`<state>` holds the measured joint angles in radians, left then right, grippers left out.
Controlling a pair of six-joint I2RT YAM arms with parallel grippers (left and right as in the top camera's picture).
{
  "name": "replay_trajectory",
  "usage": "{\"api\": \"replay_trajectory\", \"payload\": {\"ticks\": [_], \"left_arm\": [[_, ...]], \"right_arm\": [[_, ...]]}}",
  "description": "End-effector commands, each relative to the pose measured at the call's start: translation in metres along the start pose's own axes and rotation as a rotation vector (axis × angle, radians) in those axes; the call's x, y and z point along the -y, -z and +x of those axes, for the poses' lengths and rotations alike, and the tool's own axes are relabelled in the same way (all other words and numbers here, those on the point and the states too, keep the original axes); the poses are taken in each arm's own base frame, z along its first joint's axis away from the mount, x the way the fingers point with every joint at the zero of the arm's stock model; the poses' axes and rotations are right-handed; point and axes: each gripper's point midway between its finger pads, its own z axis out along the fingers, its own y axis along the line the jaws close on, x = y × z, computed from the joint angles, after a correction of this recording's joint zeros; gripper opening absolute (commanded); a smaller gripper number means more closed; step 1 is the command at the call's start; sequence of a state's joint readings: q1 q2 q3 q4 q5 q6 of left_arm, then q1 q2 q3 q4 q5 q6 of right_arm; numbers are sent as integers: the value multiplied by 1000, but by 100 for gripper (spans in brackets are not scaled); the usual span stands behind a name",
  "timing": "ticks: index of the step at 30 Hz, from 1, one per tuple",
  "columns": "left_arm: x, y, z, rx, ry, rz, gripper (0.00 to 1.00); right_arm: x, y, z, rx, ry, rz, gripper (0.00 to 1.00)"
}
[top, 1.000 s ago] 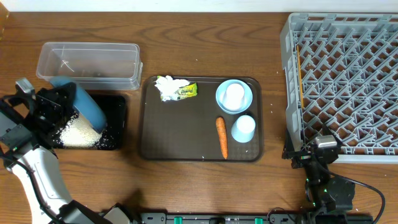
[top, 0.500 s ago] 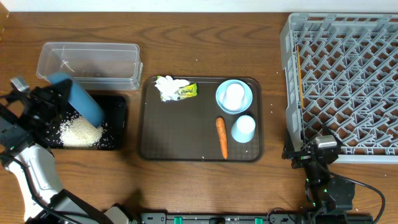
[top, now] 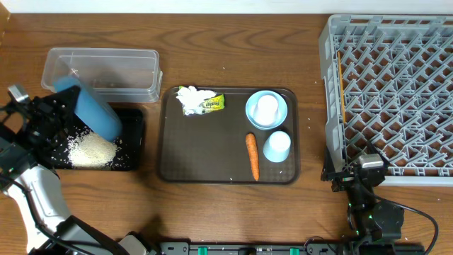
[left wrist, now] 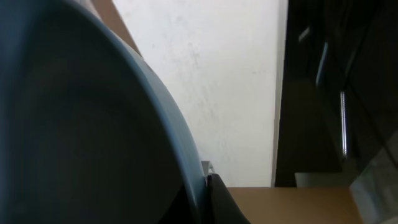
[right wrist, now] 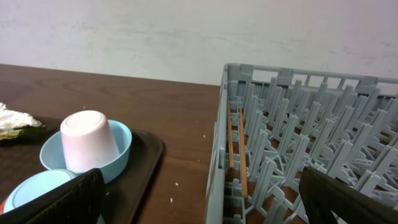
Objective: Sort waste into correct bins and load items into the dishwasher rack
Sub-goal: 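Tilt the blue plate to pour rice onto the black tray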
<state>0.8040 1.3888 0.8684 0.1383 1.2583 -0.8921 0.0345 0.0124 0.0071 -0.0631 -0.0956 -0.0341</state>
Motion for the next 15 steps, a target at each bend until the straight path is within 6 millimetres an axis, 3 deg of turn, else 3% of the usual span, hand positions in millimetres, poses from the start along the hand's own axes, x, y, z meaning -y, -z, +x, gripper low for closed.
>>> {"api": "replay_trajectory", "payload": {"ticks": [1,5,7,9,12,15], "left_arm": [[12,3,2,-32,-36,37,6],[44,9,7,-30,-281,103,6],[52,12,10,-28,-234,108,6],[63,15,11,-5,-348,113,6],[63,16,17,-18,-288,108,6],[67,10,27,-55,-341,127,6]], "right_arm": [[4,0,1,-2,-4,19,99],[4,0,1,-2,-4,19,99],[4,0,1,-2,-4,19,99],[4,0,1,-2,-4,19,99],[4,0,1,-2,-4,19,99],[4,0,1,-2,-4,19,99]]}}
